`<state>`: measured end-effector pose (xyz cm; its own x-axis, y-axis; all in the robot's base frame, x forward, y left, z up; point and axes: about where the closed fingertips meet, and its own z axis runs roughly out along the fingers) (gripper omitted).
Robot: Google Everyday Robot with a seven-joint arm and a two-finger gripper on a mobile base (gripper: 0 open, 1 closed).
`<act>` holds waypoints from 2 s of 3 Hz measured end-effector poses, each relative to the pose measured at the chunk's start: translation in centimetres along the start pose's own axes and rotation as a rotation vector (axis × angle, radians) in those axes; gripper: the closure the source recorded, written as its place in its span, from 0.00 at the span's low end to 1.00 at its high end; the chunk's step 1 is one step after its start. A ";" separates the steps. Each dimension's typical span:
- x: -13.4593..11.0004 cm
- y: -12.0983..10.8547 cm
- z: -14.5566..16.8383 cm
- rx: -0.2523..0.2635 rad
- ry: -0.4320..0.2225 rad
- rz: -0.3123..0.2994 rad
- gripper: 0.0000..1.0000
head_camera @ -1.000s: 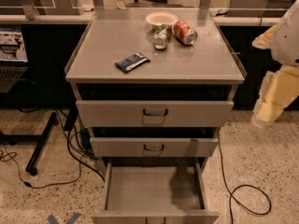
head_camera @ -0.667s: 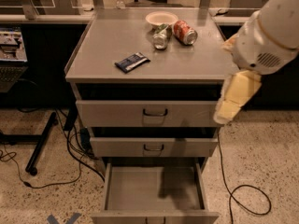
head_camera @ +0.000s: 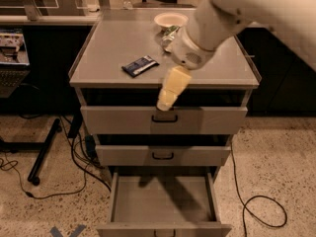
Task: Place rxbar blueberry into bottom drawer
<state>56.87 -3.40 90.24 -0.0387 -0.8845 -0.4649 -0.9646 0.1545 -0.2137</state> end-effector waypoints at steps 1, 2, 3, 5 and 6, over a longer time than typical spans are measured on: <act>-5.0 -5.5 6.1 0.022 -0.037 -0.008 0.00; -5.3 -5.4 6.3 0.019 -0.038 -0.008 0.00; -4.6 -5.0 6.2 0.013 -0.037 0.026 0.00; -4.3 -6.9 7.3 -0.018 -0.031 0.026 0.00; -4.4 -12.5 11.7 -0.045 -0.055 0.033 0.00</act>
Offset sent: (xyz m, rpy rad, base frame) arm 0.1240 0.0938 -0.0205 0.0242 -0.0724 -0.0339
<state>72.12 3.75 84.92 -0.0577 -0.8534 -0.5181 -0.9738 0.1623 -0.1590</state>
